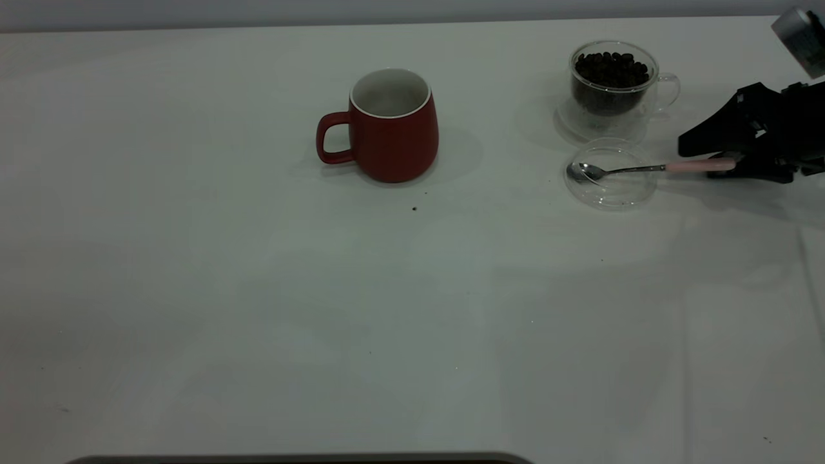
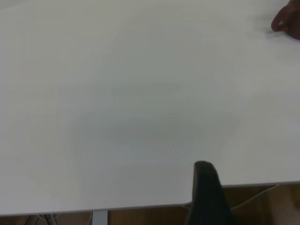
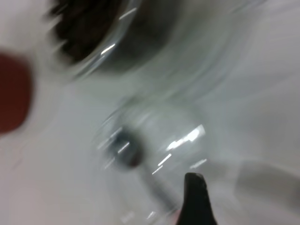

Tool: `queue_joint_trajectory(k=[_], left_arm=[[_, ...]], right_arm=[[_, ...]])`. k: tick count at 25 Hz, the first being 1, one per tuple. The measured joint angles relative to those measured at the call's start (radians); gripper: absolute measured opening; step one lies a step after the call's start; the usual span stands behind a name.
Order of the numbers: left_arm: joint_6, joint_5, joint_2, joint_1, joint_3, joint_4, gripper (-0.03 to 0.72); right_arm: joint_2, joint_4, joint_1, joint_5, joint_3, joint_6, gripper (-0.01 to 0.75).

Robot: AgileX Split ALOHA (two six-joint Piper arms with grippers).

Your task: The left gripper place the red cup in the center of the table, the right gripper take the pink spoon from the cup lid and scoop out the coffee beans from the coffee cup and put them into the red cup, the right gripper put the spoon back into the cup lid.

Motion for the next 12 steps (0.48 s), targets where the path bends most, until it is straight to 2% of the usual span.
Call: queue_joint_trajectory(k=[5,12], left_arm=[[0.0,0.0,0.0,0.0,0.0,0.0,0.538],[0.0,0.0,0.0,0.0,0.0,0.0,0.538]], right_arm=[[0.0,0.149,0.0,-0.056,0.0,-0.035,0.583],[-0.061,0.196,-0.008,0.04,0.0,-0.013,0.583]])
